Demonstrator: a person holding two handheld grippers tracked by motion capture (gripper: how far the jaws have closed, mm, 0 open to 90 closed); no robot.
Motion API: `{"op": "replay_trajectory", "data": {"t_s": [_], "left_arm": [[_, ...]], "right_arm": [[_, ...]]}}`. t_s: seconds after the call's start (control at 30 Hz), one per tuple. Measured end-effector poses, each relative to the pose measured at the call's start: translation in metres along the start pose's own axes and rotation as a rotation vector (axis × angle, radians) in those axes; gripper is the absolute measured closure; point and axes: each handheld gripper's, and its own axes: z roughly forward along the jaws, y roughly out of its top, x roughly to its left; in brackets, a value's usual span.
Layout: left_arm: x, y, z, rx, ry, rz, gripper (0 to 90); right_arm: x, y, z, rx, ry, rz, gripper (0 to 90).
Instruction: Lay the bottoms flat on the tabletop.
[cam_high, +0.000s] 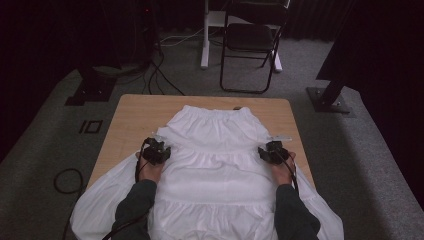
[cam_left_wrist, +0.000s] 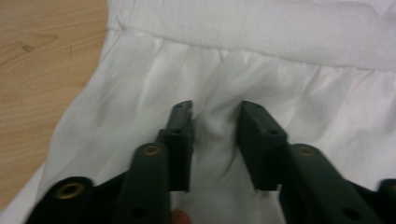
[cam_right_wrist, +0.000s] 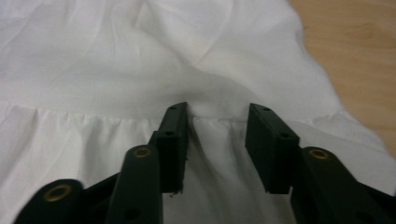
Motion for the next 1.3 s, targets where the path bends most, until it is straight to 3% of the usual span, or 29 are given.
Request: {"op": "replay_trajectory", "data": {"t_s": [0.07,0.3,0.43,0.5,0.6,0.73,0.87,0.97,1.07,1.13,1.23,1.3], "left_arm": [[-0.006,0.004,0.004,-0.008,0.004,0.014,72.2],[-0.024,0.013,0.017,-0.052,-0.067,0.008,66.3],[-0.029,0.016,0.019,-0.052,-0.069,0.029,65.7],[-0.028,0.021,0.022,-0.044,-0.018,0.050,68.6],[-0.018,0.020,0.023,-0.043,0.064,0.043,70.4],[0.002,0.016,0.020,-0.027,0.158,0.047,71.8],[0.039,0.000,0.013,-0.050,0.176,-0.057,71.8],[0.058,-0.010,0.006,-0.045,0.230,-0.064,71.7],[0.066,-0.006,0.003,0.005,0.219,-0.097,68.6],[0.065,-0.002,0.001,0.029,0.179,-0.104,62.9],[0.058,-0.004,-0.013,-0.035,0.096,-0.093,57.6],[0.054,-0.008,-0.023,-0.040,0.054,-0.085,55.9]], "right_arm": [[-0.008,0.004,0.004,0.005,-0.029,0.018,60.9],[-0.040,0.001,0.002,0.003,-0.106,0.118,61.1],[-0.045,0.000,0.001,0.005,-0.121,0.147,61.2],[-0.040,0.002,0.003,0.000,-0.113,0.151,61.3],[-0.027,0.006,0.009,-0.012,-0.076,0.115,60.7],[-0.002,0.017,0.019,-0.011,-0.033,0.068,60.4],[0.024,0.028,0.029,-0.010,0.020,0.014,57.1],[0.043,0.037,0.035,0.009,0.072,-0.042,53.7],[0.058,0.042,0.033,0.039,0.081,-0.115,46.2],[0.061,0.040,0.028,0.049,0.090,-0.144,41.4],[0.056,0.032,0.018,0.047,0.086,-0.154,40.6],[0.049,0.026,0.010,0.050,0.105,-0.121,40.4]]}}
